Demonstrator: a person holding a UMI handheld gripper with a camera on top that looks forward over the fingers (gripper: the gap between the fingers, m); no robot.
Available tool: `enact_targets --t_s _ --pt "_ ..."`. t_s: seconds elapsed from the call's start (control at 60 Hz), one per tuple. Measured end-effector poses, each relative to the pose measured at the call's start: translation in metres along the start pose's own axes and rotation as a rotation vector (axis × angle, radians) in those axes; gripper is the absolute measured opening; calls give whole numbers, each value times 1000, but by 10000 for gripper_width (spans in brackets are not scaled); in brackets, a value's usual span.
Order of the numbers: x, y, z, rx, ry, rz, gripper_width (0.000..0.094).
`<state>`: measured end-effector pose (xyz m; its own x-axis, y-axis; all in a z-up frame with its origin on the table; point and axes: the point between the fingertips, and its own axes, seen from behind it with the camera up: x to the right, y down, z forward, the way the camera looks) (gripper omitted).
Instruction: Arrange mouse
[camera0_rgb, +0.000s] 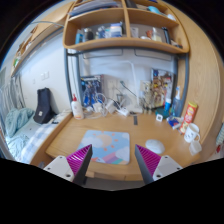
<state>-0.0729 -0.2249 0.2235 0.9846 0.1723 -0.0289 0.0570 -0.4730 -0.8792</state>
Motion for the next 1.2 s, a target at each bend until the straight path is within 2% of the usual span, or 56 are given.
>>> enact_targets --t_s 0.083,0.133,0.233,0.4,0.717,0.95,1.017,1.2 --pt "65 52 37 -98 54 9 858" --pt "106 98 65 -101 77 28 852" --pt "161 124 86 -145 126 36 843" --pt "224 146 127 -206 149 15 847" --pt "271 145 206 -295 108 -4 861" --pt "288 121 253 -305 68 40 857" --pt "293 114 263 -305 67 59 824" --pt "303 106 282 -313 70 99 643"
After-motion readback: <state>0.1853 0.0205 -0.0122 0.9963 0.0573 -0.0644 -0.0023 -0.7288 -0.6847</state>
